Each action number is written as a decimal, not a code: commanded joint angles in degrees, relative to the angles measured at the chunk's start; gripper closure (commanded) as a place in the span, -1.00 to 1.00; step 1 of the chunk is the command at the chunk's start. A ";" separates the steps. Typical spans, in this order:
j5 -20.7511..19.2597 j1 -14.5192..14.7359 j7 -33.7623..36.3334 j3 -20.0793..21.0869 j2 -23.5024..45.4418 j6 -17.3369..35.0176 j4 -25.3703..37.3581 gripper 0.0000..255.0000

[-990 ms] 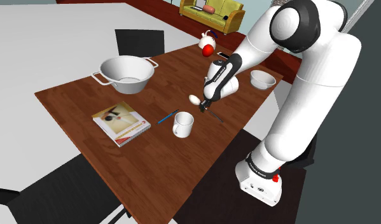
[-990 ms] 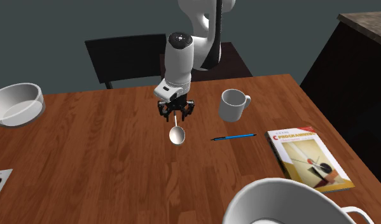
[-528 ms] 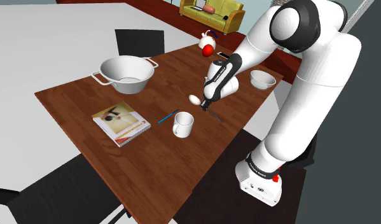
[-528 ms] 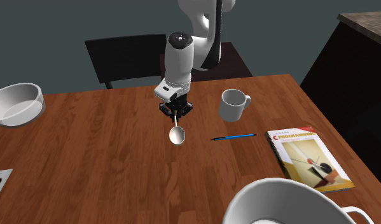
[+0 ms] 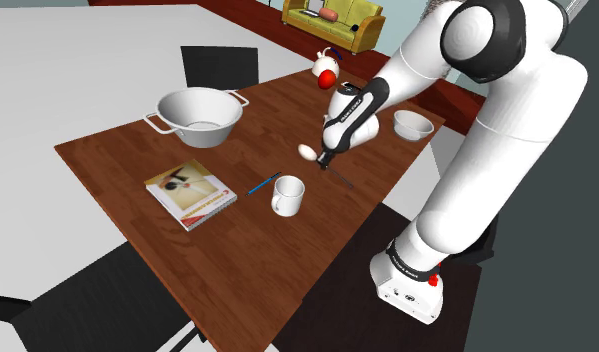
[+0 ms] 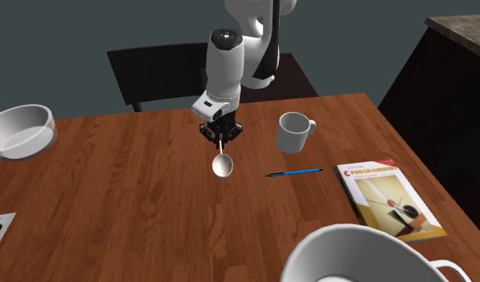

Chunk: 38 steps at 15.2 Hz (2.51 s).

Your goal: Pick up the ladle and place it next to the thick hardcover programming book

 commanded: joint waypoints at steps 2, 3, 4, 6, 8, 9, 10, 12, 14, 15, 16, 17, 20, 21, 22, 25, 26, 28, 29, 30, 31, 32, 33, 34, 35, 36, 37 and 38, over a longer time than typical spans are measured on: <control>-0.92 0.34 0.47 -0.45 -2.95 -2.77 -0.17 1.00; -1.19 0.40 0.59 -0.54 -3.86 -3.64 -0.19 1.00; -1.44 0.44 0.70 -0.62 -4.76 -4.53 -0.20 1.00; -1.90 0.51 0.90 -0.73 -6.54 -6.30 -0.17 1.00; -2.30 0.56 1.05 -0.79 -8.26 -8.10 -0.08 1.00; -2.48 0.57 1.12 -0.81 -9.11 -9.00 -0.02 1.00; -2.65 0.58 1.17 -0.81 -9.95 -9.90 0.06 1.00; -2.93 0.59 1.26 -0.79 -11.58 -11.72 0.27 1.00; -3.17 0.58 1.32 -0.74 -13.15 -13.54 0.53 1.00; -3.25 0.58 1.34 -0.72 -13.78 -14.28 0.65 1.00; -3.12 1.39 2.92 0.20 -13.48 -14.56 1.05 1.00; -2.96 2.19 4.48 1.11 -13.13 -14.85 1.52 1.00; -2.43 4.62 8.97 3.70 -11.77 -15.82 3.35 1.00; -2.24 5.41 10.41 4.54 -11.21 -16.17 4.10 1.00; -2.06 6.18 11.83 5.36 -10.61 -16.55 4.91 1.00; -1.55 8.47 15.92 7.67 -8.53 -17.78 7.75 1.00; -1.41 9.22 17.23 8.38 -7.76 -18.23 8.83 1.00; -1.16 10.71 19.78 9.73 -6.08 -19.19 11.17 1.00; -1.06 11.43 21.02 10.36 -5.19 -19.71 12.44 1.00; -0.95 12.29 22.45 11.07 -4.09 -20.35 14.02 1.00; -1.04 12.28 22.57 11.06 -3.48 -19.59 13.88 1.00; -1.12 12.27 22.69 11.03 -2.85 -18.84 13.75 1.00; -1.21 12.26 22.82 11.01 -2.21 -18.10 13.63 1.00; -1.30 12.26 22.94 10.98 -1.57 -17.35 13.53 1.00; -1.40 12.26 23.07 10.95 -0.91 -16.61 13.44 1.00; -1.49 12.25 23.20 10.93 -0.24 -15.87 13.37 1.00; -1.59 12.25 23.33 10.90 0.44 -15.13 13.31 1.00; -1.69 12.25 23.47 10.87 1.12 -14.40 13.26 1.00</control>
